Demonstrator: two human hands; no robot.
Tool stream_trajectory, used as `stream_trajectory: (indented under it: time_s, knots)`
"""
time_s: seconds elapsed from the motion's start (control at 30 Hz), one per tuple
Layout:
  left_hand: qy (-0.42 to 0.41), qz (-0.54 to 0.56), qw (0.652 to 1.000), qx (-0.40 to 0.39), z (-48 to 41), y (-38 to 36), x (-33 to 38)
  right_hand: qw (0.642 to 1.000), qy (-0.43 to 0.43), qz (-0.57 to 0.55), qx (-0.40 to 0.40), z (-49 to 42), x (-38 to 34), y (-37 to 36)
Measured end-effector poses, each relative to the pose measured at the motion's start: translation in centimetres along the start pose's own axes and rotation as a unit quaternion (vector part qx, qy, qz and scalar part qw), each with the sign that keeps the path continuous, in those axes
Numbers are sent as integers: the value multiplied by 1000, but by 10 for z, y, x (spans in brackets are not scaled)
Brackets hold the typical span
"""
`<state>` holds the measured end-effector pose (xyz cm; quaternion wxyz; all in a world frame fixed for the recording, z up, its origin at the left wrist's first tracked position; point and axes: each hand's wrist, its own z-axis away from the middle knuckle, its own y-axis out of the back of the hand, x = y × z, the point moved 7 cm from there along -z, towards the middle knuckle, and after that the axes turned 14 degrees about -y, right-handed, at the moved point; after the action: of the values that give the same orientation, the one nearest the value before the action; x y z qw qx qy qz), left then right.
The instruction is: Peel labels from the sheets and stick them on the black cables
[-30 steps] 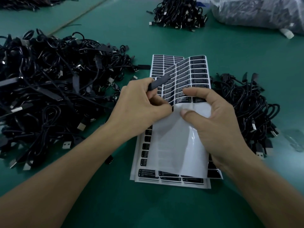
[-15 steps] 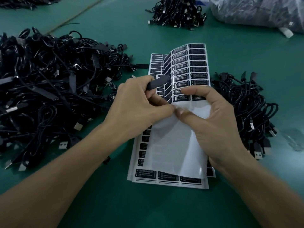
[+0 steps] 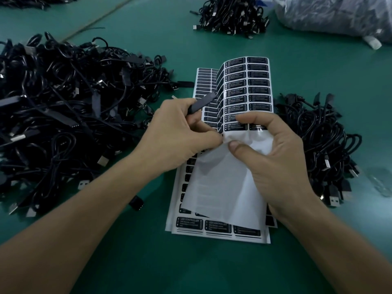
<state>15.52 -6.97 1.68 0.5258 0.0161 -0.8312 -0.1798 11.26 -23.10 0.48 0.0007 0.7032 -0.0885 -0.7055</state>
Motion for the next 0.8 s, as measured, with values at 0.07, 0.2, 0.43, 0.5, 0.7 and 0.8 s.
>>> stream_trajectory:
  time_s: [0.07, 0.2, 0.43, 0.5, 0.7, 0.8]
  knots:
    - [-1, -9, 1000, 2, 0, 0, 1, 1000, -2, -2, 2, 0, 1, 0]
    - [9, -16, 1000, 10, 1, 1, 1, 1000, 0, 2, 6, 1, 1, 0]
    - [8, -2, 1000, -12, 1, -2, 1, 1000, 5, 6, 10, 0, 0, 0]
    - [15, 12, 1000, -6, -1, -1, -1, 1000, -3, -2, 6, 0, 1, 0]
    - [-2, 16, 1000, -3, -1, -2, -1, 1000, -8, -3, 3, 2, 1, 0]
    - [-5, 15, 1000, 3, -2, -2, -4, 1000, -8, 11, 12, 3, -1, 0]
